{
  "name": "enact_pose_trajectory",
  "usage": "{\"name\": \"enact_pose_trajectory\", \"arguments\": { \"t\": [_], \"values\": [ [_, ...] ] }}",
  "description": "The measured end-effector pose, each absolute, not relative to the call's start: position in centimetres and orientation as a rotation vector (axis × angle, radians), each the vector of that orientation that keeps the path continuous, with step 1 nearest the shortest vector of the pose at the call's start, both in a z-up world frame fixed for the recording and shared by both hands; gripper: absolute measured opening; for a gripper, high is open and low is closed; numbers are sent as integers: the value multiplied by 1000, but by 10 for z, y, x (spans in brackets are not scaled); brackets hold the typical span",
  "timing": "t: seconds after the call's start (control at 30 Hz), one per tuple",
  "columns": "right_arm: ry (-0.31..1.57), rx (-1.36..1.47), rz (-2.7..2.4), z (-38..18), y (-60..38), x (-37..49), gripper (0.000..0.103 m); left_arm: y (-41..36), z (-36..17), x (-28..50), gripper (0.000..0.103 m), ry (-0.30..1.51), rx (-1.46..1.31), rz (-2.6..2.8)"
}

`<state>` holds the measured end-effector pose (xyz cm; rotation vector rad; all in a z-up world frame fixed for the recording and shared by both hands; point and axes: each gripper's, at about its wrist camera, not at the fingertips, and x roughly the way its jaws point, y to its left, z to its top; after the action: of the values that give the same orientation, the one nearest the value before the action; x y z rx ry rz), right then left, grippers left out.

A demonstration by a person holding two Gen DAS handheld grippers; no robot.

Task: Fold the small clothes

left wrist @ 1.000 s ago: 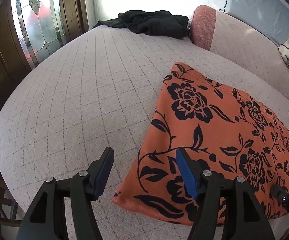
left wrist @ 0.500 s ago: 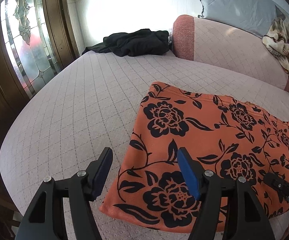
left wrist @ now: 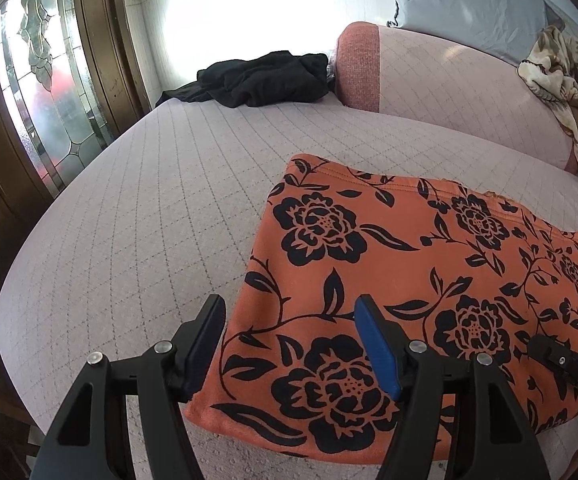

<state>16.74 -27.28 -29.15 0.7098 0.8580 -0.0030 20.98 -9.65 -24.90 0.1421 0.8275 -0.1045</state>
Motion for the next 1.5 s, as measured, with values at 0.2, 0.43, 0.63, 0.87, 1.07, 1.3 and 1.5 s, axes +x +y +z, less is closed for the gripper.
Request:
{"name": "enact_pose_trajectory", "arguments": {
  "t": [0.2, 0.43, 0.63, 0.87, 1.07, 1.3, 1.5],
  "values": [
    [857, 713, -3, -292, -274, 167, 40, -95, -250, 212, 68, 838, 132, -108],
    [858, 723, -6, -292, -274, 167, 40, -96, -250, 213, 68, 837, 135, -111],
    [859, 724, -5, -292, -274, 167, 40, -97, -251, 214, 68, 837, 142, -111],
    [857, 725, -6, -292, -274, 167, 40, -84, -255, 212, 68, 869, 115, -102],
    [845, 727, -9, -293, -273, 166, 40, -50, -261, 197, 68, 954, -77, -131],
    [840, 738, -7, -293, -273, 164, 40, -21, -266, 175, 68, 1058, -382, -228],
    [846, 777, 3, -294, -277, 162, 40, -25, -291, 184, 40, 1132, -547, -263]
  ]
}}
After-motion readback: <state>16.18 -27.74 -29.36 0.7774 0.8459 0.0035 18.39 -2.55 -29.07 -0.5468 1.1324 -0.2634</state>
